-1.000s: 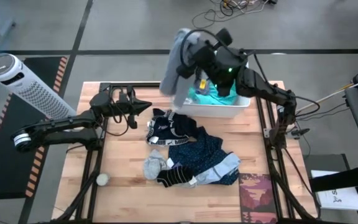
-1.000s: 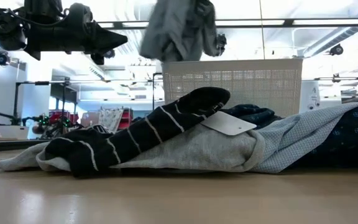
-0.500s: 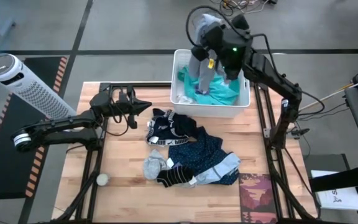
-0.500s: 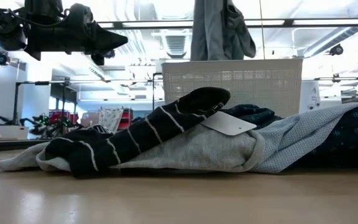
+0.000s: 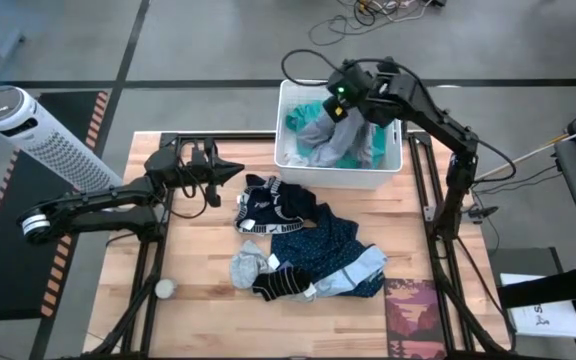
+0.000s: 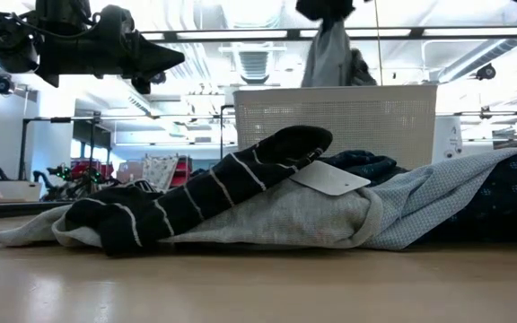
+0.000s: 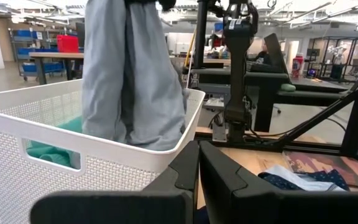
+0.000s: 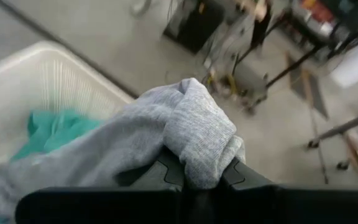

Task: Sort clothes
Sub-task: Put the gray shirt into the white laundry bin

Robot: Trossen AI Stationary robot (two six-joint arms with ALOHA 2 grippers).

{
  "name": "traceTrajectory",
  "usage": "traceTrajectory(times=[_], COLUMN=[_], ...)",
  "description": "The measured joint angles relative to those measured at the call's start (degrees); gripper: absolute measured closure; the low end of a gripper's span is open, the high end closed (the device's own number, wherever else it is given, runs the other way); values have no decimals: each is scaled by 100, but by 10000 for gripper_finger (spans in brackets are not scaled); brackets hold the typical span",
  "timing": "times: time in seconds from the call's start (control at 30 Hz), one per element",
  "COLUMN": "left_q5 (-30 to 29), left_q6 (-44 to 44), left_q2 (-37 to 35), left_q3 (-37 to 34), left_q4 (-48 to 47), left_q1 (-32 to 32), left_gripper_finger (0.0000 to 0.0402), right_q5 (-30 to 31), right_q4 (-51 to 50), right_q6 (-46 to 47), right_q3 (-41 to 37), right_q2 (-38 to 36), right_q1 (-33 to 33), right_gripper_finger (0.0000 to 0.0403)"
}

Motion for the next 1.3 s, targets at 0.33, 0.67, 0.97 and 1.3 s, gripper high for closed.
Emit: traceTrajectory(times=[0.33,0.67,0.97,1.3], left_q5=[0,0,0,0], left_q6=[-14,-22,-22,-52], left_q2=[0,-2,-4,-15], left_q3=[0,0,0,0], left_q4=[1,5,5,7], left_q1=[-1,-1,-2,-2], left_gripper_finger=[402,402,402,402], right_q5=[-964,-2775,-3220,-3339], right_q4=[527,2243,2766,2811], right_q6=[366,552,932,929], right_q3=[-1629,-3459,-4236,-4270], right_q2=[79,86,86,195], right_q1=[-312,-779,-869,-984], right_gripper_finger=[396,396,338,280])
